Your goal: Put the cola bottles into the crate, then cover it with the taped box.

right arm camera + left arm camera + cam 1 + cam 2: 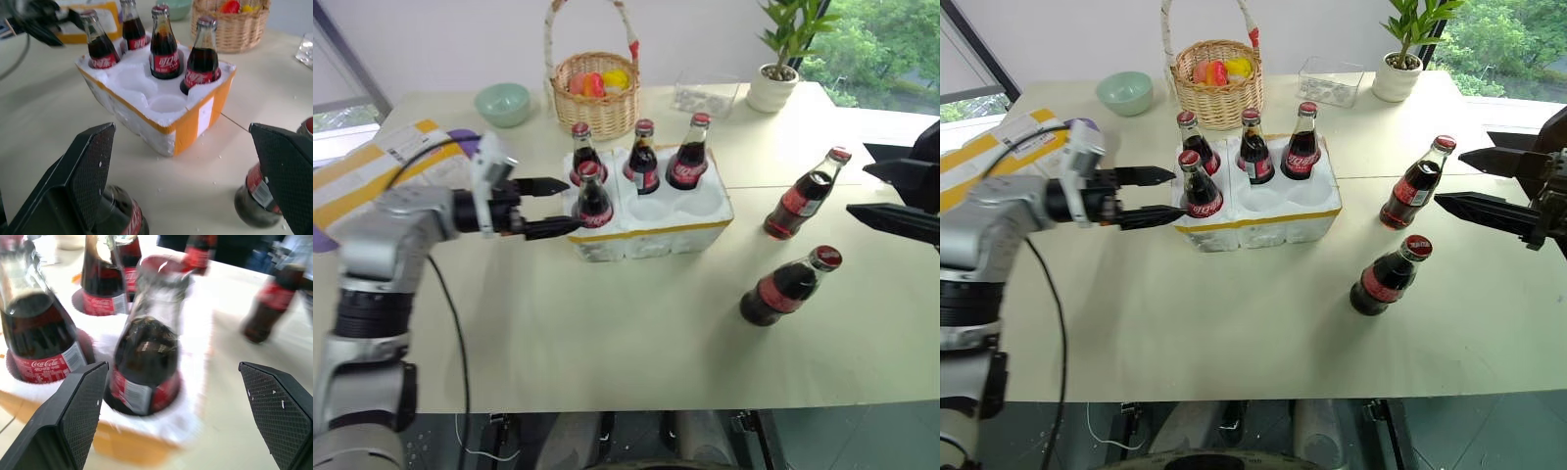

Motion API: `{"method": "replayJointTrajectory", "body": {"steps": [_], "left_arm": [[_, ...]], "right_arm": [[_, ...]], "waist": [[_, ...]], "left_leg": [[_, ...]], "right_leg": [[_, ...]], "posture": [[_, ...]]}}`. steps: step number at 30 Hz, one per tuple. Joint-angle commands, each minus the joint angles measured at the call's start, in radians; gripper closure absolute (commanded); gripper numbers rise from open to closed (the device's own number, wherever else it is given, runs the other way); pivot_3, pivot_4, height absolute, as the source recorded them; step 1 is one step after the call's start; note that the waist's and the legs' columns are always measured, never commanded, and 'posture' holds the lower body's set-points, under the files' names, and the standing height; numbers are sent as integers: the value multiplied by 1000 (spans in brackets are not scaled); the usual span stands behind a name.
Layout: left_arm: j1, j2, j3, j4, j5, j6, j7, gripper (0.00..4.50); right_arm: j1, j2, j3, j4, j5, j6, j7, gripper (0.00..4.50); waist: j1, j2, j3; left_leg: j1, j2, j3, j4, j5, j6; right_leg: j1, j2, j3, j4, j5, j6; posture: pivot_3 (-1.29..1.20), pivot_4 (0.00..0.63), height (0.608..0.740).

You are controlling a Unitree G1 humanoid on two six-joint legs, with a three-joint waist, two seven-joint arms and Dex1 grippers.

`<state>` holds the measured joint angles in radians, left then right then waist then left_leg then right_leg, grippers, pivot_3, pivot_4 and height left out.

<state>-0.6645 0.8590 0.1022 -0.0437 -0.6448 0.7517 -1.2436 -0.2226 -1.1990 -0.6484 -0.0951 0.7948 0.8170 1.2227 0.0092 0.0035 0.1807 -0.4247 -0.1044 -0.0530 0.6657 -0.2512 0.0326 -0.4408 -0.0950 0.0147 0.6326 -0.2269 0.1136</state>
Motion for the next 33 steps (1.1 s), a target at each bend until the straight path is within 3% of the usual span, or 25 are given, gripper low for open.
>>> {"method": "replayJointTrajectory", "body": {"steps": [1,4,6,12,15,18,22,33], "left_arm": [[-38,123,76,-65,-140,114,-129,34],[-12,205,58,-120,-180,132,-231,34],[14,209,19,-148,-149,82,-256,34],[-12,139,-73,-112,-83,0,-258,34],[-55,82,-120,-66,-54,-39,-261,34],[-71,52,-157,-40,-15,-85,-283,34],[-78,33,-185,-23,22,-125,-305,34],[-97,10,-189,-27,24,-117,-307,34]], "right_arm": [[34,-23,-97,2,-30,-20,9,0],[113,-2,-187,-24,-56,-9,15,0],[192,31,-258,-69,-71,5,10,0],[425,182,-442,-252,-48,83,-22,0],[593,361,-490,-455,-12,102,-76,0],[694,492,-446,-604,17,86,-147,0],[739,587,-322,-679,-34,-2,-236,0],[662,630,-98,-632,-23,-94,-392,0]], "waist": [[5,0,0],[6,0,0],[7,0,0],[3,0,0],[7,-2,-1],[19,-2,-1],[5,-3,-2],[4,-3,-2]], "left_leg": [[0,0,0,0,0,1],[0,-1,0,1,-1,1],[0,-1,-1,0,-1,1],[6,0,-1,0,-2,4],[10,0,0,-1,-3,4],[10,3,-4,-3,-3,4],[11,2,-1,-2,-3,4],[13,2,-1,-2,-3,4]], "right_leg": [[0,0,0,0,0,0],[1,-1,0,0,0,0],[2,-1,0,-1,0,0],[9,0,0,-2,0,0],[11,0,1,-3,0,0],[12,2,-2,-4,-1,-1],[13,2,1,-4,-2,-2],[14,2,1,-4,-3,-4]], "posture": [[0,150,738],[0,150,738],[0,150,738],[0,150,738],[0,150,738],[0,150,738],[0,150,738],[0,150,738]]}}
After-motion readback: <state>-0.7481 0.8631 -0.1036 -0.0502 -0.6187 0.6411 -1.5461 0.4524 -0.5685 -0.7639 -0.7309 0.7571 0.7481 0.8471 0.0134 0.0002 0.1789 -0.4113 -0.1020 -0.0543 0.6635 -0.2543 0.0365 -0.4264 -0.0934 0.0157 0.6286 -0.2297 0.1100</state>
